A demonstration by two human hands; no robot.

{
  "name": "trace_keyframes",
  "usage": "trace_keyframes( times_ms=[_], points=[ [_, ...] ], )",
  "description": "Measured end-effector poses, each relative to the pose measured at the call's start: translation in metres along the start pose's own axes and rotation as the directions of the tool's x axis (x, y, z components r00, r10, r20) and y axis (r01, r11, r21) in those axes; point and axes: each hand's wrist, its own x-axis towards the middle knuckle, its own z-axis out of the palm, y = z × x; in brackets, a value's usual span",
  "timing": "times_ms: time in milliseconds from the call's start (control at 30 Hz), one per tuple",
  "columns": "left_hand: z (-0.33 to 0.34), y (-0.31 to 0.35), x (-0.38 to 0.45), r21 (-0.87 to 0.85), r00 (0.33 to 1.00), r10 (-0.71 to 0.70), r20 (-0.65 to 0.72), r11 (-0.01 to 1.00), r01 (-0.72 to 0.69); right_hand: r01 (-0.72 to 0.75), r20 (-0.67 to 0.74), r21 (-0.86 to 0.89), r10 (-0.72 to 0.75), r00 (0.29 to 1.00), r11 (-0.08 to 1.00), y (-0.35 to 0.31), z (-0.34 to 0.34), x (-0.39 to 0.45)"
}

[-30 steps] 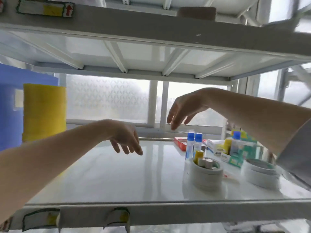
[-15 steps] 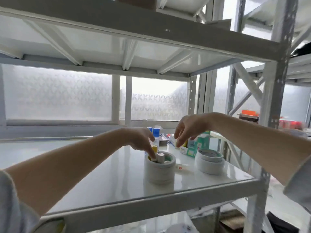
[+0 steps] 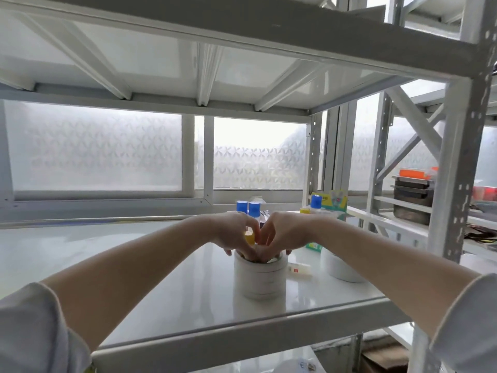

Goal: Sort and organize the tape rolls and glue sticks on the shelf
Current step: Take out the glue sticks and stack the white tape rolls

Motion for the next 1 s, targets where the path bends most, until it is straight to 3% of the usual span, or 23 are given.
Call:
trace_keyframes(
  times_ms=[367,567,700,800,1000],
  points=[
    [-0.003,-0.003,0.014,-0.052,0.998,0.012,0.056,0.999,-0.009,0.015,0.025,0.062,-0.017,1.0,0.998,0.002,-0.013,-0.001],
    [-0.035,0.005,0.02,-0.112,1.0,0.016,0.015,0.994,-0.014,0.035,-0.15,0.175,-0.009,0.989,0.984,0.016,-0.065,-0.01],
    [-0.068,0.022,0.029,-0.137,0.995,0.057,-0.088,0.988,-0.069,-0.051,-0.259,0.191,0.101,0.961,0.98,0.036,-0.083,-0.011],
    [-0.067,0.037,0.048,-0.139,0.987,0.078,-0.139,0.986,-0.097,-0.16,-0.221,0.137,0.187,0.957,0.978,0.055,-0.07,0.0],
    [-0.017,0.049,0.097,-0.075,0.995,0.037,-0.095,0.996,-0.045,-0.283,-0.133,0.045,0.287,0.949,0.958,0.082,-0.028,0.024]
  ],
)
